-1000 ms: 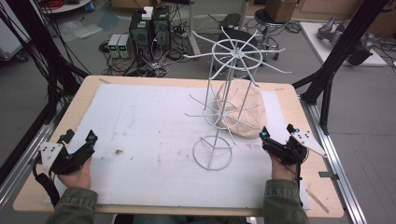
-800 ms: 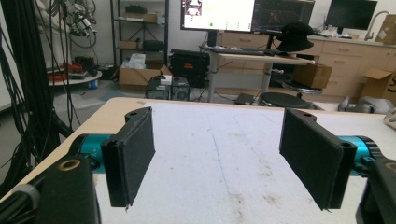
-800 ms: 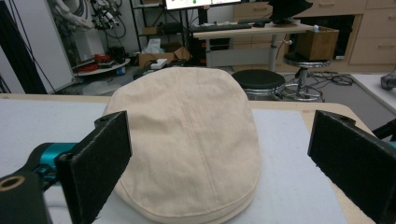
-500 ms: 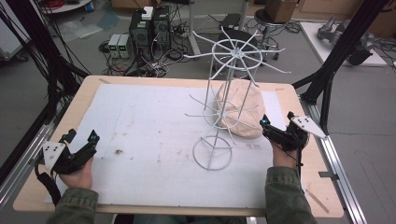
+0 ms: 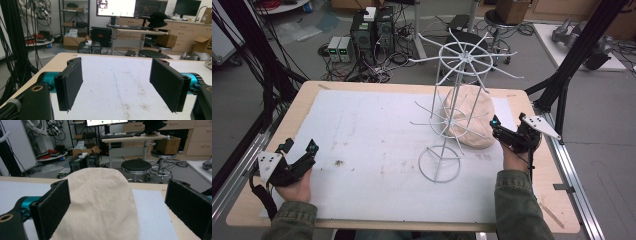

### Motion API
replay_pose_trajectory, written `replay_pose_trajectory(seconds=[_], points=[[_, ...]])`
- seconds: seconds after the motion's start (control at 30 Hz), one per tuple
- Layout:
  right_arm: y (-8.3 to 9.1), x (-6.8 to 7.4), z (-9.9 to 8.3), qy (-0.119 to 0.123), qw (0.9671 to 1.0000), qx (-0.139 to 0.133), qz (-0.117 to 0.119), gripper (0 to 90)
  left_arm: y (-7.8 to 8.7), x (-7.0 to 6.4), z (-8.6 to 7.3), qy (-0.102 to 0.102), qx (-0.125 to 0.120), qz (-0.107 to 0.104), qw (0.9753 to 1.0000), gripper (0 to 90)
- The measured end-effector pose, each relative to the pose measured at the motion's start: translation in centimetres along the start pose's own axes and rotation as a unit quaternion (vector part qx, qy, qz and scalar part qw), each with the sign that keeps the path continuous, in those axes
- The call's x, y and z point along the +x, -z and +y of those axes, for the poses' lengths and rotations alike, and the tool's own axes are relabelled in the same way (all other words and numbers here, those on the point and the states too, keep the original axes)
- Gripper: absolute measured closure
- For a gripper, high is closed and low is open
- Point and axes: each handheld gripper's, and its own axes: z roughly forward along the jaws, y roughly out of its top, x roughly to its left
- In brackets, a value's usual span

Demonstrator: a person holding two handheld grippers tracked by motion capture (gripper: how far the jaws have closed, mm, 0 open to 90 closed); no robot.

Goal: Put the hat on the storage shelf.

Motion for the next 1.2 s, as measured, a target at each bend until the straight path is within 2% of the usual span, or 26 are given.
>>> replay_pose_trajectory(seconds=[0.33, 0.43, 0.53, 0.77, 0.9, 1.2], points=[[-1.7, 0.1, 1.4, 0.016, 0.9999, 0.003, 0.001, 5.5, 0.0, 0.0, 0.0, -0.001, 0.000, 0.000, 1.0000, 26.6], [-2.5, -0.4, 1.7, 0.000, 0.9999, 0.009, 0.009, 7.1, 0.0, 0.0, 0.0, -0.001, 0.000, -0.001, 1.0000, 26.6], [-2.9, -0.6, 1.9, -0.002, 1.0000, 0.008, 0.005, 7.1, 0.0, 0.0, 0.0, -0.001, 0.001, -0.002, 1.0000, 26.5], [-4.7, -0.4, 3.1, 0.025, 0.9993, 0.028, 0.007, 7.1, -0.1, -0.1, 0.0, -0.003, -0.001, -0.002, 1.0000, 26.6], [-5.8, -0.4, 3.2, 0.035, 0.9986, 0.038, 0.009, 7.0, -0.1, -0.1, 0.0, -0.003, 0.000, -0.002, 1.0000, 26.6], [-8.1, -0.3, 2.5, 0.039, 0.9974, 0.060, 0.007, 7.1, -0.2, -0.1, 0.0, -0.006, 0.002, -0.003, 1.0000, 26.6]])
